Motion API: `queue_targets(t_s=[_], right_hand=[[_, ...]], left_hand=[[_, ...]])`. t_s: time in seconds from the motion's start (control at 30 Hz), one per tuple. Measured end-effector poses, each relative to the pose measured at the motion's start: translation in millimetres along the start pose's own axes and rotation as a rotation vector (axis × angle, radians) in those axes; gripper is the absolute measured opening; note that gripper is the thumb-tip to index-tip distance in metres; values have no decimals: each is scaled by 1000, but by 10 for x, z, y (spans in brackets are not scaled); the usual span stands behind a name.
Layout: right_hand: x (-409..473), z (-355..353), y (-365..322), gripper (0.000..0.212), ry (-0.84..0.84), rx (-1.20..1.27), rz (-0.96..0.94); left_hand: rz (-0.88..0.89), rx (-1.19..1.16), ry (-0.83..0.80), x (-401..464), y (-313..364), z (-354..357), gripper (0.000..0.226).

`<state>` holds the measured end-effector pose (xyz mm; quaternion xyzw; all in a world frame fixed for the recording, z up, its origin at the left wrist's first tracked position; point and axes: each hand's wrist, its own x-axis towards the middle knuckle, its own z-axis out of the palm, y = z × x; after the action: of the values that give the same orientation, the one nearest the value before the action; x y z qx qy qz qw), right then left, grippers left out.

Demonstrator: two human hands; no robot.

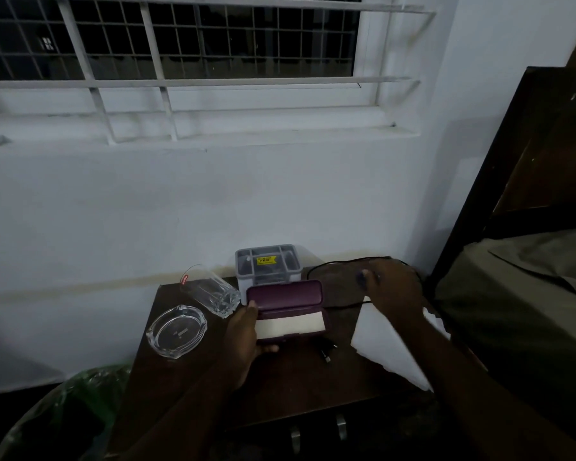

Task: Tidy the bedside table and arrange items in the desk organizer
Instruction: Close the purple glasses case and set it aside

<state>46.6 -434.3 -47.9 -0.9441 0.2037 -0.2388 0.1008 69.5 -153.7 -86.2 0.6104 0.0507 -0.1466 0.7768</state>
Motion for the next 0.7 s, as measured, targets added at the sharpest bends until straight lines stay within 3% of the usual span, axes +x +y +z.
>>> queue_targets(t_s=[0.07, 0.13, 0.43, 0.5, 0.6, 0.7], right_hand=[[228, 110, 162, 39, -176, -195, 33], [344, 199, 255, 38, -258, -232, 0], [418, 376, 235, 21, -325, -41, 51], [418, 244, 125, 16, -298, 71, 56], [336, -3, -199, 8, -142, 410, -82], [89, -218, -657, 12, -313, 730, -291]], left_hand=[[16, -5, -5, 6, -18, -8, 28], [22, -22, 0, 18, -25, -15, 30], [14, -48, -5, 30, -27, -50, 34], [12, -57, -4, 26, -26, -52, 36], [15, -69, -9, 15, -17, -45, 40], [14, -76, -18, 7, -7, -28, 45]])
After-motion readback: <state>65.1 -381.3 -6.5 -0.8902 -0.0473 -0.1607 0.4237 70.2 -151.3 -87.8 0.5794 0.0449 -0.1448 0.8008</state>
